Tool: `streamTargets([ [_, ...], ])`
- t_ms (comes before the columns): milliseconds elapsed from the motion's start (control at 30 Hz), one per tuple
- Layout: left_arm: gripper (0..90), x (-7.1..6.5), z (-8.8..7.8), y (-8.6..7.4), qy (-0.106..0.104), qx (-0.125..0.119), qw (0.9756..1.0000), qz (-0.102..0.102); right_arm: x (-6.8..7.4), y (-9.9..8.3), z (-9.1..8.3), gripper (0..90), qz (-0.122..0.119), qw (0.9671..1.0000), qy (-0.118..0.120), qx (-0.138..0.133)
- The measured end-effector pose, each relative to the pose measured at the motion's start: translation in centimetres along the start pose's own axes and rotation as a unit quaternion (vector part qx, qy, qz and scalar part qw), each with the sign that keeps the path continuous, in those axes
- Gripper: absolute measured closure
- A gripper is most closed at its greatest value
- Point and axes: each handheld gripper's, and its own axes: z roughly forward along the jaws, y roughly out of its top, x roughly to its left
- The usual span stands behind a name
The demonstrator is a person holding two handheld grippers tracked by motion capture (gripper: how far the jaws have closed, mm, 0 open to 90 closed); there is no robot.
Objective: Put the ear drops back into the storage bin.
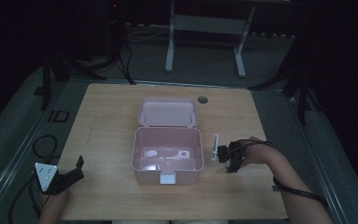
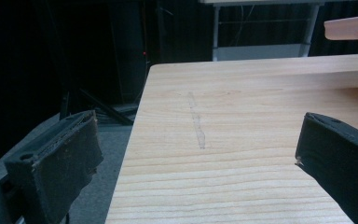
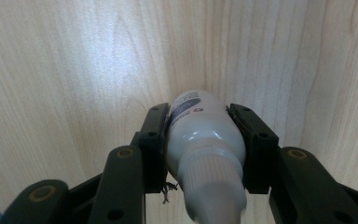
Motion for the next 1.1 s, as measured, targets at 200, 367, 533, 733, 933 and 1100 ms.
streamTargets([
  [200, 0.4, 0.0, 0.0, 0.0, 0.000, 0.000, 1.0000, 0.001, 0.7, 0.4, -0.5, 59.6, -0.016, 0.9998, -0.004, 0.011],
  [367, 0.4, 0.0, 0.0, 0.0, 0.001, -0.001, 1.0000, 0.002, 1.0, 0.5, -1.3, 59.6, -0.014, 0.9999, 0.005, 0.008],
  [533, 0.3, -0.1, 0.0, 0.0, 0.000, -0.001, 1.0000, 0.001, 1.4, 0.5, -2.8, 59.6, -0.011, 0.9999, 0.006, 0.009],
  [733, 0.4, -0.1, 0.1, 0.0, -0.002, 0.000, 1.0000, 0.001, 1.8, 0.6, -5.1, 59.6, -0.006, 0.9999, 0.013, 0.005],
  [933, 0.3, -0.1, 0.1, -0.1, 0.000, 0.000, 1.0000, -0.001, 1.9, 0.8, -7.7, 59.7, 0.008, 0.9998, 0.017, -0.001],
  [1100, 0.3, -0.1, 0.1, -0.1, -0.001, 0.003, 1.0000, -0.001, 2.0, 1.2, -10.2, 59.7, 0.013, 0.9998, 0.009, -0.007],
])
